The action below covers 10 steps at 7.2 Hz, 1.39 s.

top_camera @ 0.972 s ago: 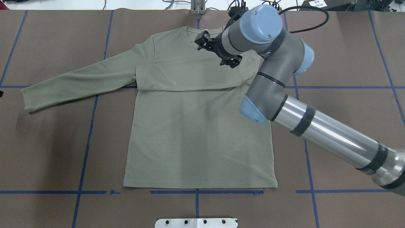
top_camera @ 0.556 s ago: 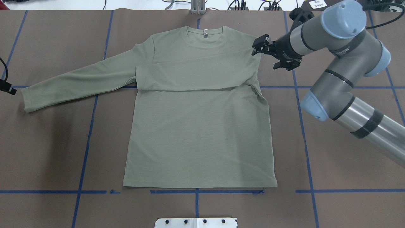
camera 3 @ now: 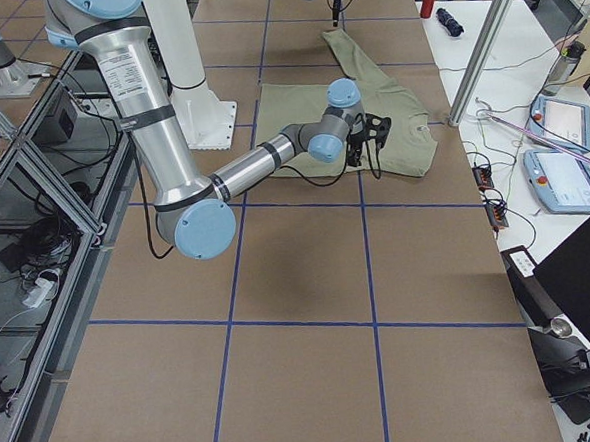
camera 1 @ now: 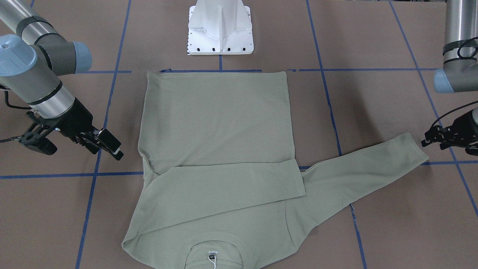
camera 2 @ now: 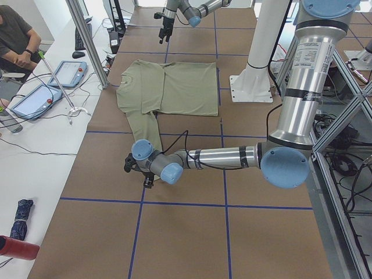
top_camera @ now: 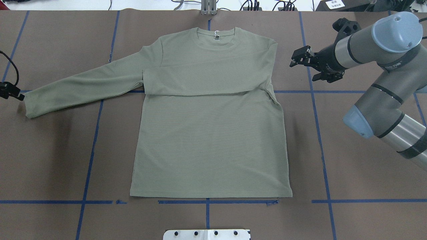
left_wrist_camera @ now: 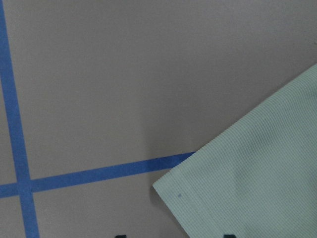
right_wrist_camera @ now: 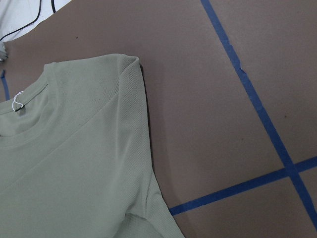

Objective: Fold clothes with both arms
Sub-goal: 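Release the sleeve and withdraw the right gripper toward its side, then grasp the other sleeve cuff with the left gripper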

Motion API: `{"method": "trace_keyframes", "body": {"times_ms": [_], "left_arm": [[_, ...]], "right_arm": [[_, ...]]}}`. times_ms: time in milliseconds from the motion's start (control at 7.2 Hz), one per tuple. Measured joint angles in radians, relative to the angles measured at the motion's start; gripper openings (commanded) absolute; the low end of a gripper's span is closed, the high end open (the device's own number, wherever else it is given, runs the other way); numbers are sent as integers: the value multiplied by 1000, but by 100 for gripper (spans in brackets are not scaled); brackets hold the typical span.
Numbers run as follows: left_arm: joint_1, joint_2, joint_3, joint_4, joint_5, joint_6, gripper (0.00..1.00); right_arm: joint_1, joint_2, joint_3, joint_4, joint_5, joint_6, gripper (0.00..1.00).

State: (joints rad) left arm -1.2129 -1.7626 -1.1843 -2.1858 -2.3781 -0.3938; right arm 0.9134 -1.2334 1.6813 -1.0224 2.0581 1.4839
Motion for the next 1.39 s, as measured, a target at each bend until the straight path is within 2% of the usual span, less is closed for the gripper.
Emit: {"method": "trace_keyframes", "body": {"times_ms": [1250,1389], "left_arm": [[54,-57,69,-2,4,12,59],[55,-56,65,-2,5,13,55]], "right_arm": [[-4,0,5,-1,-3,5,100],[-4,0,6,-1,-4,8,100]]}}
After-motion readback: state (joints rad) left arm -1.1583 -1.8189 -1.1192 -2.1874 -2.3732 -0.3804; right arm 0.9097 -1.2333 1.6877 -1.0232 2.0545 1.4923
